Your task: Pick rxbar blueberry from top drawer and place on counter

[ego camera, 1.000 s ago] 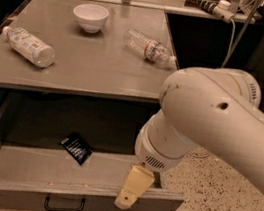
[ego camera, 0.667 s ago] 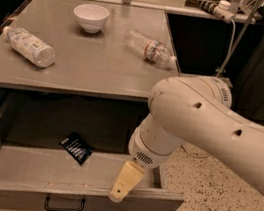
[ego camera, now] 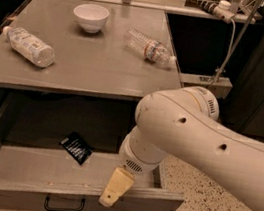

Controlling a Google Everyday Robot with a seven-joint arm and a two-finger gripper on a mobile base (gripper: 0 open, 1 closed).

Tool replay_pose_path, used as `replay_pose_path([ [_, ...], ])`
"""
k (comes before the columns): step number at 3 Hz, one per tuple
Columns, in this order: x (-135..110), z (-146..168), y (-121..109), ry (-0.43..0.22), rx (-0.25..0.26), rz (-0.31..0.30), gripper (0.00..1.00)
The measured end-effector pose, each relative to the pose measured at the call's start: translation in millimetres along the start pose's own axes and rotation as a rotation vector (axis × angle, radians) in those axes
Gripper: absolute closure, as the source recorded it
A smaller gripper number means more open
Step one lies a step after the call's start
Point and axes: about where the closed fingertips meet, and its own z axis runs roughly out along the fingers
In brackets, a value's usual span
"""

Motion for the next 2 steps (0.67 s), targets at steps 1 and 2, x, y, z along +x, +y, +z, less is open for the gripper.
replay_pose_path([
  [1,-27,13,-4,-0.04,0.02,-0.006,0.0],
  [2,-60,20,-7,-0.083,0.006,-0.037,0.0],
])
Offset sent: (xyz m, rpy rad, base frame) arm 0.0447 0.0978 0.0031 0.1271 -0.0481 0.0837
